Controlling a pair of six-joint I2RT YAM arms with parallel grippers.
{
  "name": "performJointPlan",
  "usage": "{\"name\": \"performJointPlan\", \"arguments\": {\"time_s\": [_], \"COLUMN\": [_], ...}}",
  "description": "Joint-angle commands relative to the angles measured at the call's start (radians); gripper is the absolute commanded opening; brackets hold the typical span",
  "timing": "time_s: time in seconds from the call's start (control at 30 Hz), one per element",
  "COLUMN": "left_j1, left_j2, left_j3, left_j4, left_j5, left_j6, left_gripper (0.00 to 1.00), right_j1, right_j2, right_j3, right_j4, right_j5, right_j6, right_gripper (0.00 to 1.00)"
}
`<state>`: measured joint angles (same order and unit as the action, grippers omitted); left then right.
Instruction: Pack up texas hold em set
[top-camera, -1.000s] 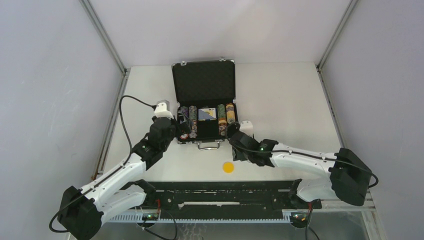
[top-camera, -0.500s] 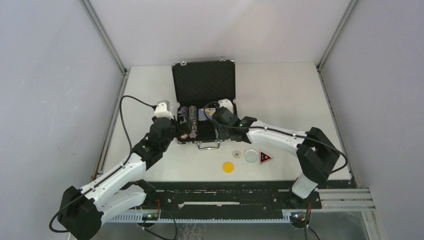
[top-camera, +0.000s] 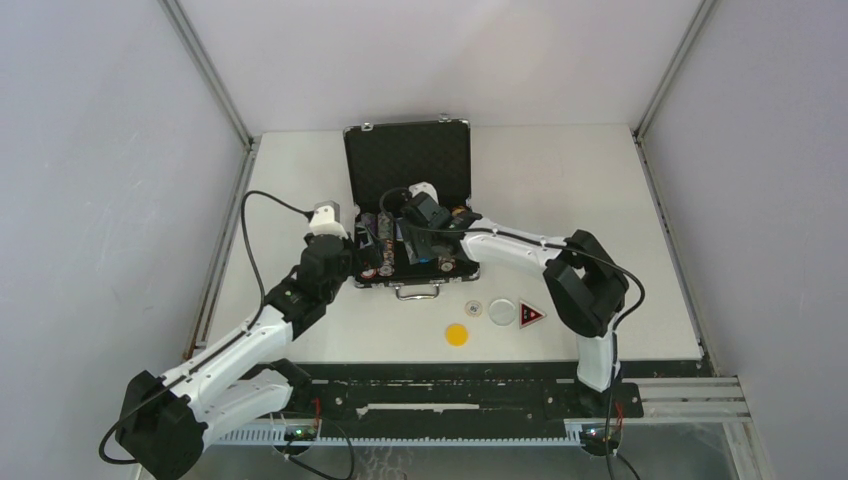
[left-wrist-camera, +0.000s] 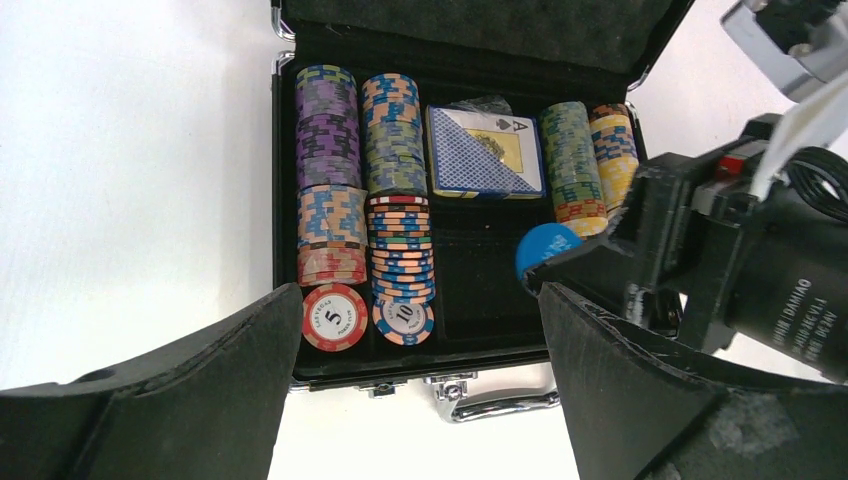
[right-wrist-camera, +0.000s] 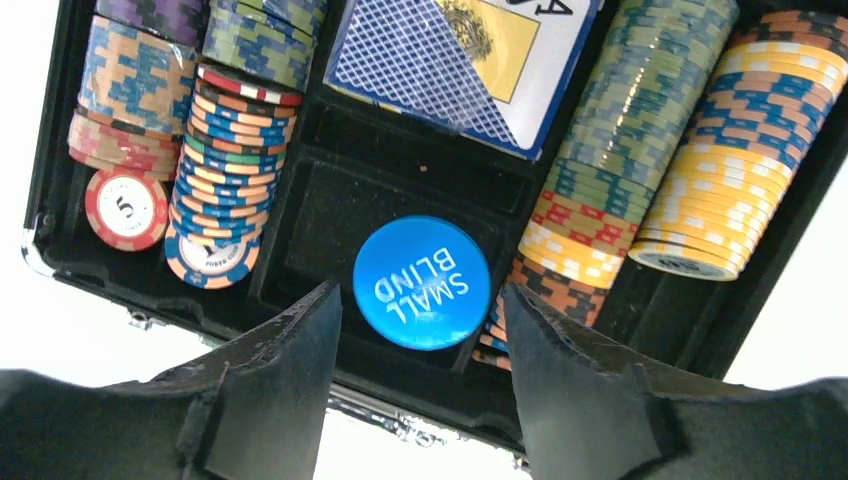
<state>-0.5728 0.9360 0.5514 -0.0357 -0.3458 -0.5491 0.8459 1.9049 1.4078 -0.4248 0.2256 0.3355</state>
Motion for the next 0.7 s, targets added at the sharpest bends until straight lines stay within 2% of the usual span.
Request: {"name": "performJointPlan", "arguments": {"time_s": [0.0,0.1,0.3,0.57,0.67], "left_j1": [0.007,0.006,0.007,0.006,0.007], "left_j2": [-0.010,-0.013,-0.013,-0.013,0.002], "left_j3": [0.010,0.010,0.011,0.005,0.004], "left_j4": [0.002,-0.001,0.000,0.016,0.026], "left_j5": [-0.022,-0.025,-0.022,0.008,0.044], "left_j6": [0.014,0.017,0.014,-0.004,-0.020], "left_gripper": [0.92,0.92,0.92,0.92,0.96], "right_j1": [-0.017,-0.022,-0.002,0.015,0.012], "right_j2": [0.024,-0.004,-0.144,-0.416,-0.502], "right_j3": [0.072,0.067,-0.026,-0.379,-0.492], "right_j4": [0.004,0.029,0.051,0.065,0.031], "right_j5": [0.013,0.014,0.069,0.148,0.175], "right_j6": [-0.035,-0.041,-0.039,0.085,0.140], "right_gripper": [0.74,0.81,0.84,0.83,0.83]}}
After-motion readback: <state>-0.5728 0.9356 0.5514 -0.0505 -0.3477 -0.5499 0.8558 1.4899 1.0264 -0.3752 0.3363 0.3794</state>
